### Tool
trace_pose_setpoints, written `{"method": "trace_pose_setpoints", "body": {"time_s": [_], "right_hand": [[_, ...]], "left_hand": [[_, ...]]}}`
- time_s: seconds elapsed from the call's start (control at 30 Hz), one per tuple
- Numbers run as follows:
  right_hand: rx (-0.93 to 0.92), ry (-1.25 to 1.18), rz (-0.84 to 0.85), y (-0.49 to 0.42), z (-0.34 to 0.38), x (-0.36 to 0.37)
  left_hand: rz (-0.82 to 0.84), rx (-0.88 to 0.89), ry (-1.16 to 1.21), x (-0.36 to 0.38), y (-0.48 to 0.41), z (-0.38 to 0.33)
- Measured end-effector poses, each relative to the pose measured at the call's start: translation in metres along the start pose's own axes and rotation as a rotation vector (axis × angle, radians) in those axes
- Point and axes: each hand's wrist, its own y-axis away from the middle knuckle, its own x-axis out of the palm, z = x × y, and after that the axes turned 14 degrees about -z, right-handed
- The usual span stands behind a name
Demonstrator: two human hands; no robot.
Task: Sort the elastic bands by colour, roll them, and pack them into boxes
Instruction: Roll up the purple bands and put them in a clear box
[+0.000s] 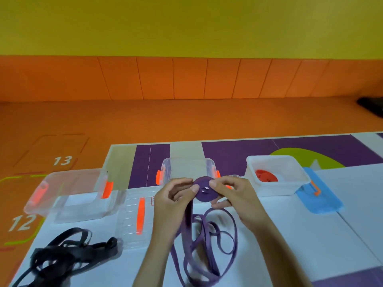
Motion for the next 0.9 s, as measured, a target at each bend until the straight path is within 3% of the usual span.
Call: {"method": "trace_pose_setpoints", "body": {"time_s": [0.2,0.33,0.43,0.53,0.7,0.9], "right_hand": [[-0.020,-0.117,-0.084,0.004,-0.016,0.031],[0.140,-0.145,0.218,-0.011,-0.010,0.033],[0.165,0.078,0.344,-0.024,0.002,0.022],[0.093,0.180,0.245,-0.029,0.003,0.016],[0.090,0.017,0.208,-0.023,-0.001,0.022],[0.006,-0.145,0.030,-0.007,-0.006,0.040]], "left_hand": [[0.074,-0.142,0.124,-0.016,-0.022,0.000],[-0.092,-0.129,0.179,-0.017,-0.027,-0.001],[-0.124,0.005,0.096,-0.022,-0.026,0.000],[-0.084,0.068,0.004,-0.024,-0.026,0.000],[-0.104,0.052,-0.025,-0.026,-0.025,-0.003],[-0.063,0.071,0.006,-0.033,-0.026,-0.007]]}}
